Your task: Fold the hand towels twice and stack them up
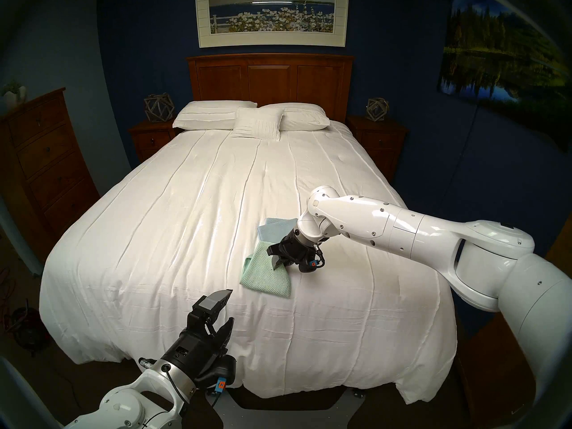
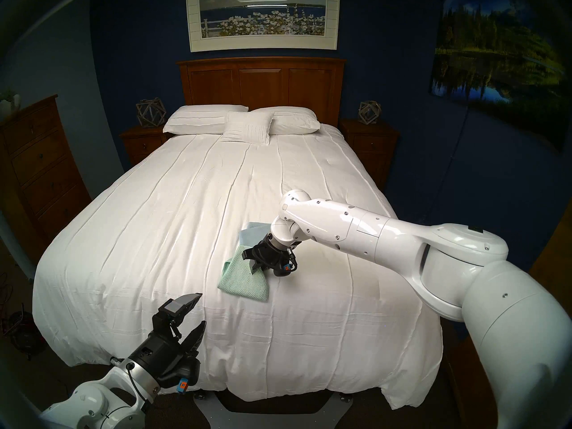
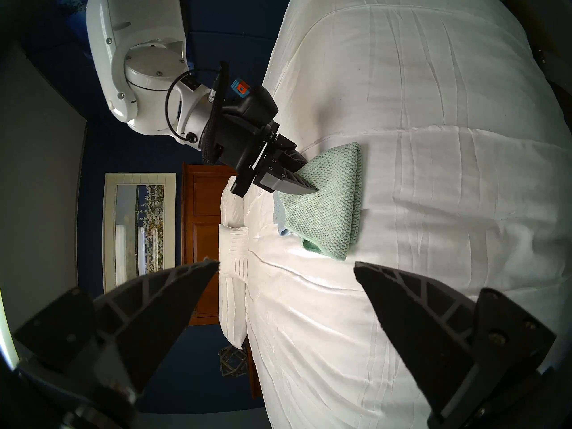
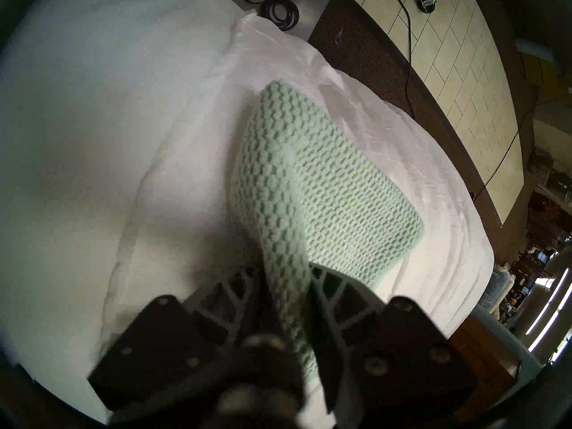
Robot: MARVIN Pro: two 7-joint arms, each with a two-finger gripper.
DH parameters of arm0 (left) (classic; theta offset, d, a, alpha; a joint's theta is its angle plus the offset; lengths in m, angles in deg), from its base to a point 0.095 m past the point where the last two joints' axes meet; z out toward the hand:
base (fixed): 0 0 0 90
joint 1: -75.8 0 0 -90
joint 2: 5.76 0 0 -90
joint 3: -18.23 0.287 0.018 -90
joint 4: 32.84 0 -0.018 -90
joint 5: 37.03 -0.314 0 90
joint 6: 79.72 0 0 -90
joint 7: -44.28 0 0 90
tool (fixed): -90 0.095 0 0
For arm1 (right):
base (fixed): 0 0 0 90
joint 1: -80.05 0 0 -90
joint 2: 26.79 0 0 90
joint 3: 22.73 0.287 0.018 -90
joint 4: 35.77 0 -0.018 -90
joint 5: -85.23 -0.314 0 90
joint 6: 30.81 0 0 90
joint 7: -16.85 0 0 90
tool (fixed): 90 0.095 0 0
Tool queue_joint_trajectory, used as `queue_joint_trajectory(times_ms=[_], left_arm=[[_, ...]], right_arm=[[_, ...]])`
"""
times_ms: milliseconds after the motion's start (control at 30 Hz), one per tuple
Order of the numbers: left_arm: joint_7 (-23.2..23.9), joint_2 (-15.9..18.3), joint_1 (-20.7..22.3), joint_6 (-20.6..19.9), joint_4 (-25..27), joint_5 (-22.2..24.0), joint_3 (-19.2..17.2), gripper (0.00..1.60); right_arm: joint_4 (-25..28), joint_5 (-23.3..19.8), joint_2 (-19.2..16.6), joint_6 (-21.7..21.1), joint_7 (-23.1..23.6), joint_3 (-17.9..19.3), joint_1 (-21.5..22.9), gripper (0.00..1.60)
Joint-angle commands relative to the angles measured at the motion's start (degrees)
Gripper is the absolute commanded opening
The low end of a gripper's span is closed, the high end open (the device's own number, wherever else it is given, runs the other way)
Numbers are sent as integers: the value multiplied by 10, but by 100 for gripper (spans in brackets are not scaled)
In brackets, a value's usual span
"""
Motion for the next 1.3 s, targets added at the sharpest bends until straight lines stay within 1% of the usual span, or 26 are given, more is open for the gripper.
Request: queue_joint_trajectory(times_ms=[0,33,67,100,167,233,300,367,433,467,500,633,667,900,1000,1033,1067,1100,1267], left_arm=[[-4,0,0,1,13,0,1,160],[-4,0,0,1,13,0,1,160],[-4,0,0,1,13,0,1,160],[-4,0,0,1,13,0,1,160],[-4,-1,0,1,13,0,1,160],[-4,-1,0,1,12,0,1,160],[-4,-1,1,1,12,0,1,160],[-3,-1,1,1,11,0,1,160],[-3,-1,1,1,11,0,1,160],[-3,-1,2,1,11,0,1,160],[-3,-1,2,1,11,0,1,160],[-3,-1,2,1,11,0,1,160],[-3,-1,2,1,11,0,1,160],[-3,-1,2,1,11,0,1,160],[-3,-1,2,1,11,0,1,160],[-3,-1,1,1,11,0,1,160],[-3,-1,1,1,12,0,1,160],[-3,-1,1,1,12,0,1,160],[-4,-1,1,1,12,0,1,160]], right_arm=[[40,5,-20,5,3,-7,-3,38],[48,6,-24,3,4,-7,-2,20],[57,14,-29,-2,-4,-5,0,6],[61,16,-29,0,-6,-4,4,0],[63,27,-19,5,-15,5,24,0],[63,28,-15,7,-14,8,31,0],[63,31,-7,7,-15,17,47,0],[53,40,9,7,-16,27,66,0],[48,40,14,7,-17,30,71,0],[34,44,24,7,-19,37,81,0],[34,44,24,7,-19,37,81,0],[-21,50,55,7,-29,54,104,0],[-21,50,55,7,-29,54,104,0],[-103,47,90,7,-49,77,127,0],[-136,39,104,7,-66,84,129,0],[-148,34,110,7,-75,80,132,0],[-167,36,121,7,-92,60,135,0],[-167,36,121,7,-92,60,135,0],[-178,24,120,7,-137,21,132,0]])
